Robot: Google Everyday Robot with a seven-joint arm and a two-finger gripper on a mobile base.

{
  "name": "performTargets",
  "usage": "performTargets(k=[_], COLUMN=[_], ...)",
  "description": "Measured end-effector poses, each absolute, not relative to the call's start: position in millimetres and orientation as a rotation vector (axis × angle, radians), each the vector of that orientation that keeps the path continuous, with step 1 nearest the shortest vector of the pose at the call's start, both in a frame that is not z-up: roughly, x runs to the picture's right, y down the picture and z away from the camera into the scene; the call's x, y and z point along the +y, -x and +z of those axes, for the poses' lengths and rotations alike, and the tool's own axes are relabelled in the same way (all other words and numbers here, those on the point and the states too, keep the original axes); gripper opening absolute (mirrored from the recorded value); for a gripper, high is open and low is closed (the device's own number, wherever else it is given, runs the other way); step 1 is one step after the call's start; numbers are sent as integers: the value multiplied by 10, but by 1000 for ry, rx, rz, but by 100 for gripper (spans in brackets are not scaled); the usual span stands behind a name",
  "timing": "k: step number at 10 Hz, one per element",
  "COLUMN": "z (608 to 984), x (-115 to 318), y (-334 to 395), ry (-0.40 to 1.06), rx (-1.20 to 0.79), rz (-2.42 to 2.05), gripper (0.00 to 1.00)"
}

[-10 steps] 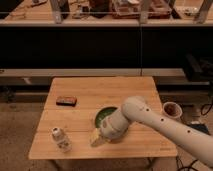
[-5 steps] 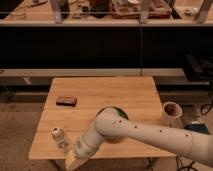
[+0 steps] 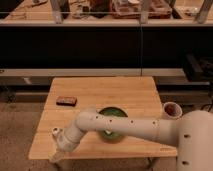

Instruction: Knock the bottle over

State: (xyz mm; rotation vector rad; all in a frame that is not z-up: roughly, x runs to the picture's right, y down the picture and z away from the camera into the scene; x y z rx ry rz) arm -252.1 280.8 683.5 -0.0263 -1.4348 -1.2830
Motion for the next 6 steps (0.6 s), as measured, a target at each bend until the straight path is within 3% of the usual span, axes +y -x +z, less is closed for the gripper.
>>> performTargets(k=[3, 5, 6], z=[7736, 7988, 7982], x=[1797, 1423, 1427], y=[2388, 2133, 2139], ry=[-78, -109, -108], rx=[-1222, -1126, -1126], rz=[-1020, -921, -923], gripper=[0, 3, 9])
